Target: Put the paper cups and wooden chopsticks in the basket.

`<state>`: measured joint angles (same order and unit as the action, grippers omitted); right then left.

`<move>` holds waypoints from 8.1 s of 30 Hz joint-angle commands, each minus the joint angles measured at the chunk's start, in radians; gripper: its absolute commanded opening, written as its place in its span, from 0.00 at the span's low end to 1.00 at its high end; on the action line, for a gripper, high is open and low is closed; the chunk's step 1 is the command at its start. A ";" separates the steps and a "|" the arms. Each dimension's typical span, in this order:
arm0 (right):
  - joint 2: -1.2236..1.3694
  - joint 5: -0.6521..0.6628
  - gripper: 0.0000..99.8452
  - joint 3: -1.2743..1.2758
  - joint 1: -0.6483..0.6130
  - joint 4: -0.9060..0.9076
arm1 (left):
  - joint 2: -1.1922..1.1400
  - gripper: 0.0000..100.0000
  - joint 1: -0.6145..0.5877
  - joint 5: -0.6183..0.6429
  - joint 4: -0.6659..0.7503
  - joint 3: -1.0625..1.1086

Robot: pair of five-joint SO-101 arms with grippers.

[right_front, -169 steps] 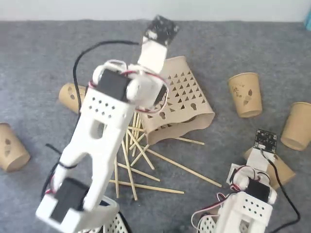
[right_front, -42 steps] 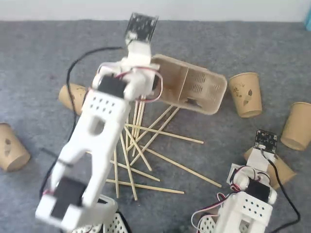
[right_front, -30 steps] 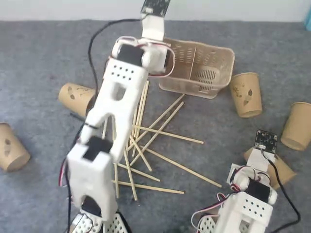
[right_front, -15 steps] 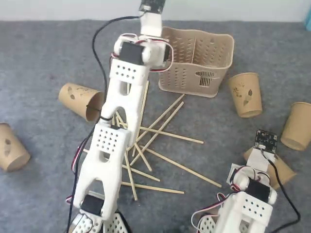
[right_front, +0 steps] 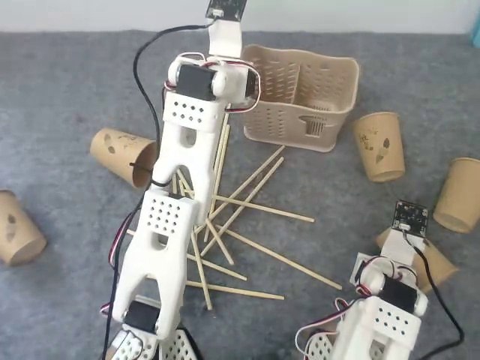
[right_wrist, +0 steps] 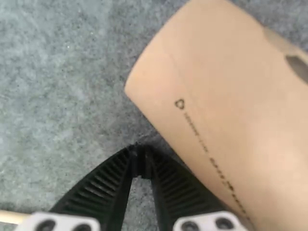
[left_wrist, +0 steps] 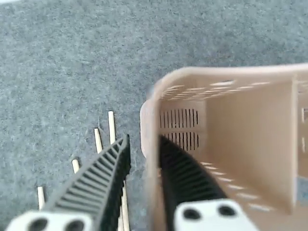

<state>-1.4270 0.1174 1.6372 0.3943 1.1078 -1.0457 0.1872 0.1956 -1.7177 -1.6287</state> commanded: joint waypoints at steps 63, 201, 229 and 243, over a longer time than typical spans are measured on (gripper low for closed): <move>-0.004 0.012 0.01 -0.032 0.013 -0.022 | 0.577 0.01 0.075 0.143 -0.041 0.714; 0.010 0.187 0.01 -0.520 -0.030 0.077 | 1.996 0.29 -0.428 -0.104 0.522 2.548; 1.494 -0.104 0.12 -2.440 -0.463 0.565 | 1.631 0.29 -0.451 -0.098 1.097 2.775; 1.960 -0.138 0.12 -2.949 -0.470 0.576 | 1.629 0.29 -0.446 -0.100 1.126 2.779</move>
<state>0.5355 0.0146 -1.2367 -0.0614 1.6878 0.5854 -0.2578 0.1005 -0.6237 1.1930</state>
